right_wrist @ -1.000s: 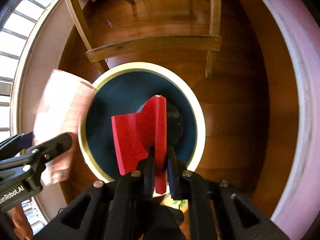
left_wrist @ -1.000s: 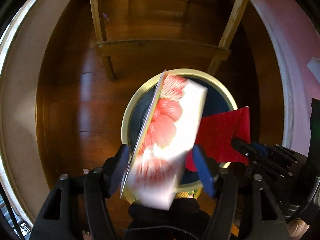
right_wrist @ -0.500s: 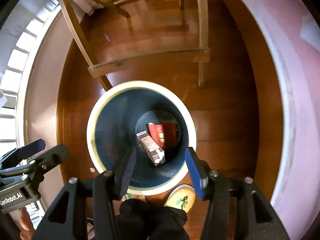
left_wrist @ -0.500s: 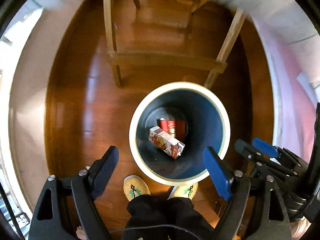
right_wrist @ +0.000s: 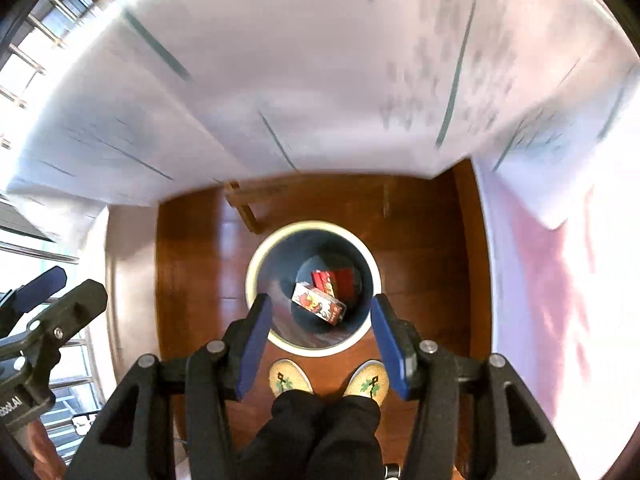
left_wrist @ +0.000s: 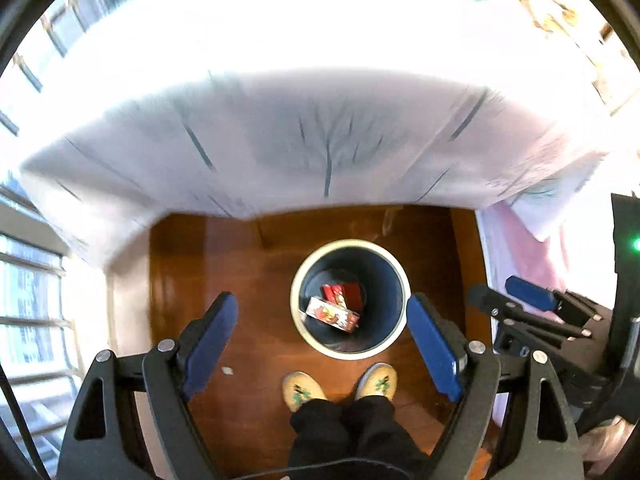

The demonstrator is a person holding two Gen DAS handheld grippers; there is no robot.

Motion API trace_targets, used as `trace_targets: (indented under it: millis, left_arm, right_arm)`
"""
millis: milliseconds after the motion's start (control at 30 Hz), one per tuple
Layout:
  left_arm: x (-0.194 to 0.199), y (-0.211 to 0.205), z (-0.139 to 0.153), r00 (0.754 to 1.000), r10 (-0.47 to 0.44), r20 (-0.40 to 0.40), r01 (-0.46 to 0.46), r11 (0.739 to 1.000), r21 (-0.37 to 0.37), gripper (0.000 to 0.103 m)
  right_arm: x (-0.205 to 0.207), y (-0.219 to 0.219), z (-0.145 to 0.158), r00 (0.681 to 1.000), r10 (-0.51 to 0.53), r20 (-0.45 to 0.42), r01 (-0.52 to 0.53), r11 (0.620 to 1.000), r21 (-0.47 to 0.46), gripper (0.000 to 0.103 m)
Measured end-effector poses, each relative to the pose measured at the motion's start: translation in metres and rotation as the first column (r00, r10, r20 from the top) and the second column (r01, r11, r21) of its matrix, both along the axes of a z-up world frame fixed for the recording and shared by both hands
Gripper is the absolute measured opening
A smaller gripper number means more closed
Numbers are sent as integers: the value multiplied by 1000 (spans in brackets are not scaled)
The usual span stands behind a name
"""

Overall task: Collect trash
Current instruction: 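Raise both tools back toward the table of trash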

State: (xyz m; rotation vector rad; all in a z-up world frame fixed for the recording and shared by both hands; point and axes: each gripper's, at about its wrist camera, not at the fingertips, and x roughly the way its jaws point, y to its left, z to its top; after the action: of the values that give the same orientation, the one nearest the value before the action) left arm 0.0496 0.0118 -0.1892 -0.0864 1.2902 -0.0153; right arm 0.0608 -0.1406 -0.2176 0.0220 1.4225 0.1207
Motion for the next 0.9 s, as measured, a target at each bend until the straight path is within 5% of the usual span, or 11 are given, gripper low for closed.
trace_targets:
  millis: [533,900]
  left_arm:
    - [12,55,170,986,-25,167,25,1000,3,85]
    - [26,77,219,964,22,267,-9,999,-51,85]
  right_arm:
    - [-8,47,194,955,17,297,-24,1000,20,51]
    - [-6,71,240,918,57,393,-48,998,-34,51]
